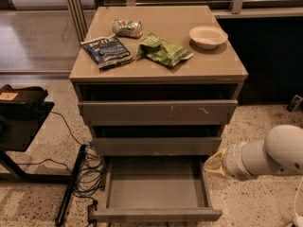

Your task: Close bottom drawer

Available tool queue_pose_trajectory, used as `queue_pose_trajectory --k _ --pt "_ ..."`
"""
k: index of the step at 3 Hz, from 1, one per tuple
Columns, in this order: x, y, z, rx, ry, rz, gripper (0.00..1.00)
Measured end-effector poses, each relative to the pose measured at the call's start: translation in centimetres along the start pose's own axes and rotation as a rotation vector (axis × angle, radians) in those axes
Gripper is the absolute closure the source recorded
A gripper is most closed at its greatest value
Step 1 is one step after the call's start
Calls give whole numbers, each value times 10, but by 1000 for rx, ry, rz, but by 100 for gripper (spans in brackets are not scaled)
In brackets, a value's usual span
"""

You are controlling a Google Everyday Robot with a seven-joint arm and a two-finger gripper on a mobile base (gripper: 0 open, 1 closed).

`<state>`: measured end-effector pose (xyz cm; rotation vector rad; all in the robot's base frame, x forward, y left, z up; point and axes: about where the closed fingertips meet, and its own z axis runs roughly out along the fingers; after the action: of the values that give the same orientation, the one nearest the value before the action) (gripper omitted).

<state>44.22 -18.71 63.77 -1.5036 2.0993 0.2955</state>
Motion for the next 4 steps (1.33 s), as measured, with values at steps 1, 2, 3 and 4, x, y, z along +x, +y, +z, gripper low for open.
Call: queue_pose_trajectory --k 1,2,3,4 --pt "28 12 39 16 -26 -13 100" --pt "65 22 83 -31 1 -2 100" --pt "65 22 83 -32 2 -2 100" --pt "82 25 106 -50 11 49 100"
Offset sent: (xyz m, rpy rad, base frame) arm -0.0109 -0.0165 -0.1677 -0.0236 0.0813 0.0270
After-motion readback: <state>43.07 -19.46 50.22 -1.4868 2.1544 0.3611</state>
